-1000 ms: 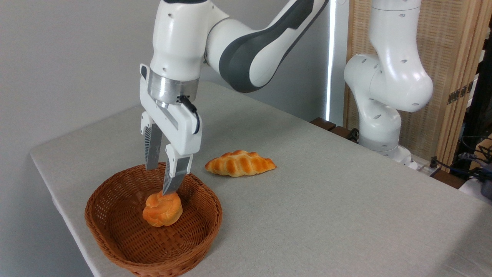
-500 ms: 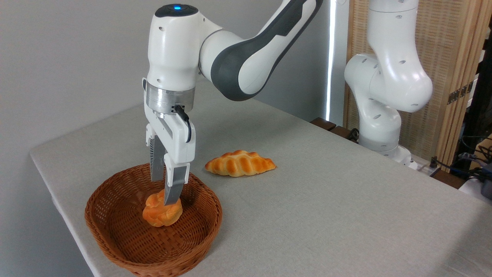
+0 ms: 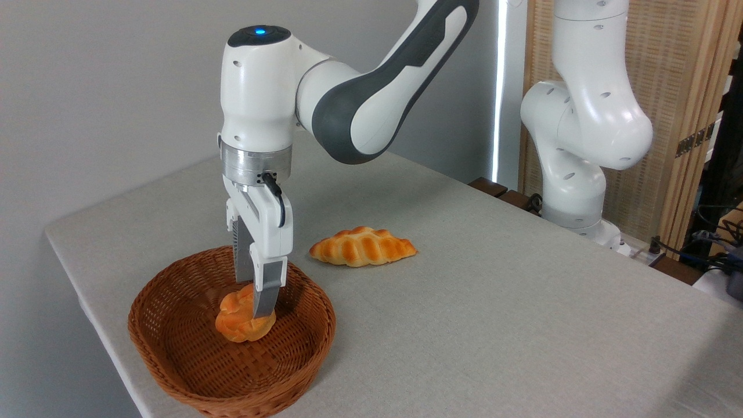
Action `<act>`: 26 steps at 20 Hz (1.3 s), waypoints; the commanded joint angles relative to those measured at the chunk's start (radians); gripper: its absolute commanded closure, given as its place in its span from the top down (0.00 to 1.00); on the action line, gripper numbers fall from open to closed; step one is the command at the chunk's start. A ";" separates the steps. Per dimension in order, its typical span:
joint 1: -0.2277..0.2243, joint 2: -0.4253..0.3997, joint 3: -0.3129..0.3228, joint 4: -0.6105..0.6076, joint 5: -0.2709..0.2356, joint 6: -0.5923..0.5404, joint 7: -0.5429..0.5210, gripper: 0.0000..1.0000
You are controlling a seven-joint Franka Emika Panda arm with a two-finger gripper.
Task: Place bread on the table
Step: 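Close the gripper on the round orange bun inside the basket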
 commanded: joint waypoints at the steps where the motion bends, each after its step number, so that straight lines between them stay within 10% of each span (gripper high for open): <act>1: -0.007 -0.007 0.006 -0.016 0.015 0.028 0.036 1.00; 17: -0.007 0.016 0.004 -0.031 0.012 0.080 0.089 0.98; 26: -0.007 0.016 0.000 -0.031 0.000 0.079 0.083 0.58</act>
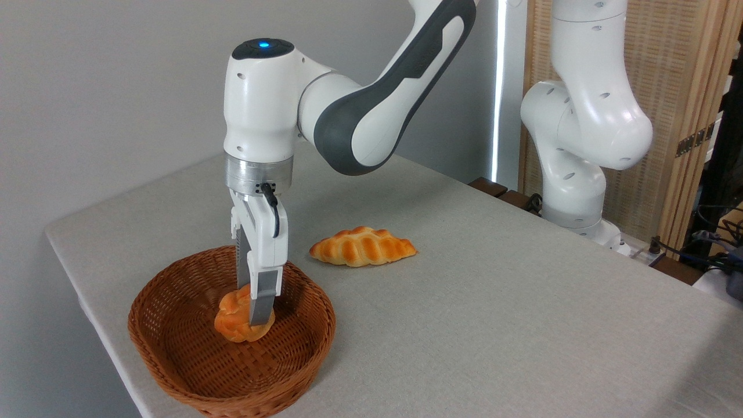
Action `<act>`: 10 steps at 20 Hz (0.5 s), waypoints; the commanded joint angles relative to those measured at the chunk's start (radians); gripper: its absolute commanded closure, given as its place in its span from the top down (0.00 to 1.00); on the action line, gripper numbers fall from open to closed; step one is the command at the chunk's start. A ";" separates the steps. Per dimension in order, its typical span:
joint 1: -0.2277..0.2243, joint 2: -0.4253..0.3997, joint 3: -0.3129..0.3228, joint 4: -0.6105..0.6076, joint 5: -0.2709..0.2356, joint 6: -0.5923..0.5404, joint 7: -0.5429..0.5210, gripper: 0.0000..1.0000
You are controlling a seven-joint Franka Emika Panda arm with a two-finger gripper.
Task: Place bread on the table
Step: 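Close the gripper on the round orange bun inside the basket, then lift the bun out of the basket and carry it beside the croissant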
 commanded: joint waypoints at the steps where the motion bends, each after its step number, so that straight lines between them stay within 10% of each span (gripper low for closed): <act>1: -0.005 -0.004 0.001 -0.010 -0.001 0.023 0.003 0.55; 10: -0.005 -0.004 -0.001 -0.010 -0.001 0.023 0.002 0.53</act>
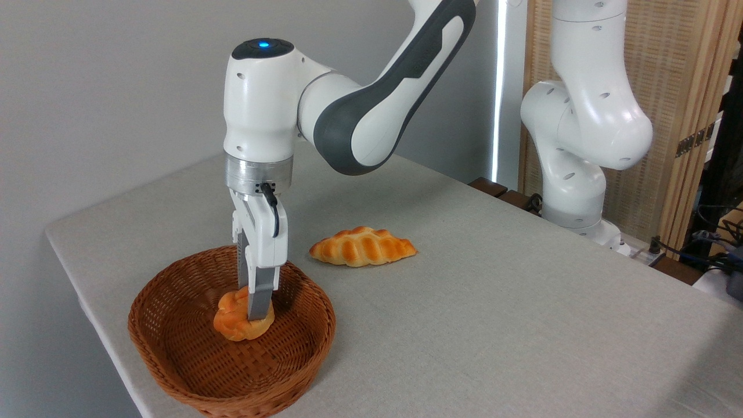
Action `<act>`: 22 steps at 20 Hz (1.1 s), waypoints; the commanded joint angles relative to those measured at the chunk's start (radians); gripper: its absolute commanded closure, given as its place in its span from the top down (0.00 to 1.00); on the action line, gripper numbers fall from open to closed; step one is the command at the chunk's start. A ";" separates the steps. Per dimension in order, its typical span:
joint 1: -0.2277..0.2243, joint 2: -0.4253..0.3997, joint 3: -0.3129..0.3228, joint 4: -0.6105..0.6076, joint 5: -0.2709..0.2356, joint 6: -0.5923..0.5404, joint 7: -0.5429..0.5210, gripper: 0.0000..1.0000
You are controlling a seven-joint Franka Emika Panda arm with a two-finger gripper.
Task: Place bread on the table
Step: 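Lift the bun out of the basket and carry it beside the croissant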
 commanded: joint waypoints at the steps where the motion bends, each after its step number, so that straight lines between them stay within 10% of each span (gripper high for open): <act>1: -0.005 -0.004 0.000 -0.010 -0.001 0.023 0.003 0.52; 14: 0.022 -0.099 0.015 0.004 -0.073 -0.016 -0.013 0.51; 22: 0.027 -0.312 0.176 -0.004 -0.038 -0.478 0.000 0.51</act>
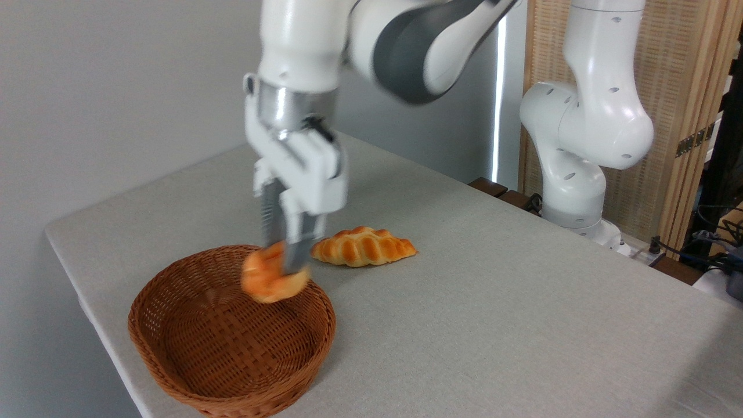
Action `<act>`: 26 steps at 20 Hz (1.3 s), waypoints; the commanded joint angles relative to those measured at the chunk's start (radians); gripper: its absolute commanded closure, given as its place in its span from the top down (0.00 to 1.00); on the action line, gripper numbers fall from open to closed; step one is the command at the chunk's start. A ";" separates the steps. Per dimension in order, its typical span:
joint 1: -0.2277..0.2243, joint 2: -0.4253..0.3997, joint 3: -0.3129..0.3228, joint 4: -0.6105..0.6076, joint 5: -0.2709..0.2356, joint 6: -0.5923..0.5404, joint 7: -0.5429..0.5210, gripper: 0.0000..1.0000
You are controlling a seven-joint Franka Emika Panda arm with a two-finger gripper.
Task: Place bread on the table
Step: 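Lift the bun out of the basket and carry it beside the croissant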
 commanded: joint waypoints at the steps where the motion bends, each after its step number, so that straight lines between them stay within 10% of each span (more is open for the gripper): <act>1: -0.007 -0.093 0.074 -0.022 0.068 -0.255 0.007 0.51; 10: -0.021 -0.159 0.079 -0.229 0.104 -0.245 0.007 0.52; 21: -0.052 -0.139 0.079 -0.297 0.103 -0.186 0.009 0.97; 26: -0.052 -0.139 0.077 -0.295 0.103 -0.186 0.021 1.00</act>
